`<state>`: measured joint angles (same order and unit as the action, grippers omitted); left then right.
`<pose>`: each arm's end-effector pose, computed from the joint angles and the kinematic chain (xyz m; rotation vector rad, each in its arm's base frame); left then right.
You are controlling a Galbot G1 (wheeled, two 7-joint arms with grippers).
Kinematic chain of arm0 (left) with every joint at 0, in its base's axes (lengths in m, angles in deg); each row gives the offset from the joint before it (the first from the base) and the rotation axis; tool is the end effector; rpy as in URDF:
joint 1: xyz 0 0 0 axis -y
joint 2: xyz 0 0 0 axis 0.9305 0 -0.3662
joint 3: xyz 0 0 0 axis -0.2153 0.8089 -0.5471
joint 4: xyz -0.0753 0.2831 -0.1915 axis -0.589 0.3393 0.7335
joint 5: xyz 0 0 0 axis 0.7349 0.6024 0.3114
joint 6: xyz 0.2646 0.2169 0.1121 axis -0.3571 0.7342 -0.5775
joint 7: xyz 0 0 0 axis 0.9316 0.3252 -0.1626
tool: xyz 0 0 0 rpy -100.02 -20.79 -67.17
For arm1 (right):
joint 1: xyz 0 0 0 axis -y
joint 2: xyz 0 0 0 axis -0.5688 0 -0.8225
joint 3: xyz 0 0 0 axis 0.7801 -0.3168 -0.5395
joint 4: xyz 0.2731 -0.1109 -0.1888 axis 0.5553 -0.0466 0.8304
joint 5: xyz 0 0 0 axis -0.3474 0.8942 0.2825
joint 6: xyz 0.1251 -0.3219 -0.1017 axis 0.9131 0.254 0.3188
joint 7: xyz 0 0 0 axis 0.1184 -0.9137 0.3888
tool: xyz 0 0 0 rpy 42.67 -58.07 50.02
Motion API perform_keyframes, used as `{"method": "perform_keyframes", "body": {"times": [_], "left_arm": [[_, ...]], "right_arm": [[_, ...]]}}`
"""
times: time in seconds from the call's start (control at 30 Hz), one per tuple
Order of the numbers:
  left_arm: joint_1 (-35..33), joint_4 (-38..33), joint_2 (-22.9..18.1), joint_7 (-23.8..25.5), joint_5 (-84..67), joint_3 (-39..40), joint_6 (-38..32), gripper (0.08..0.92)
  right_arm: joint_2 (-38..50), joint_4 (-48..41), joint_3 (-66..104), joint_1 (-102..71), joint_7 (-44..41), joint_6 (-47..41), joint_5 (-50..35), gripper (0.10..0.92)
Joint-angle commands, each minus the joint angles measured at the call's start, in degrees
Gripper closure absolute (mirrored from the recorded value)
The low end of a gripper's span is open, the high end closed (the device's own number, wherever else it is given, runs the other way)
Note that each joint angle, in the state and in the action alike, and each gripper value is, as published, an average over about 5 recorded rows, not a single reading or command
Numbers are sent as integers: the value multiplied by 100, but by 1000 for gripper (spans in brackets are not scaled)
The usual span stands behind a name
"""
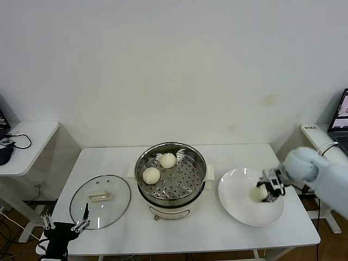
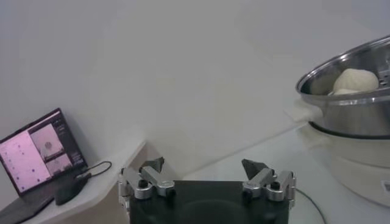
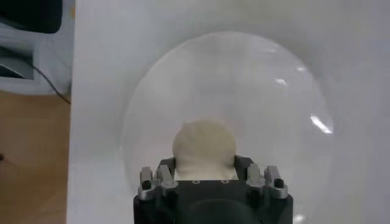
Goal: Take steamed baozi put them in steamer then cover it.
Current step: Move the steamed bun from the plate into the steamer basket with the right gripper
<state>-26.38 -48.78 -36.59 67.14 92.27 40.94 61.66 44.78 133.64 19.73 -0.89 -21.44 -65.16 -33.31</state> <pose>0.1102 0.0991 -0.2634 0.1784 -2.8878 -0.7009 0.4531 -0.1708 -0.1542 1.2257 -1.4058 1.4030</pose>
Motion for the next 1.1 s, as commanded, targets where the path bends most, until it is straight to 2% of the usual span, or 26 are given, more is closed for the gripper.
{"method": "perform_keyframes", "body": {"times": [0.03,0.23,0.43,0.77,1.1], "left_arm": [[20,-12,36,-2,-6,24,-4,177],[39,-17,70,0,-14,30,-3,177],[8,-2,64,-10,-35,-38,-10,177],[-21,-31,-23,-5,-57,-196,-3,177],[-40,-56,-132,-3,-58,-280,-2,177]], "right_arm": [[-83,9,-448,2061,-49,-47,-835,420],[-725,26,-1242,3456,107,-149,-1480,415],[-1783,47,-1866,4188,308,-182,-1814,414],[-3072,268,-2595,3917,526,10,-1967,414],[-3508,323,-3235,3493,733,855,-1615,414]]}}
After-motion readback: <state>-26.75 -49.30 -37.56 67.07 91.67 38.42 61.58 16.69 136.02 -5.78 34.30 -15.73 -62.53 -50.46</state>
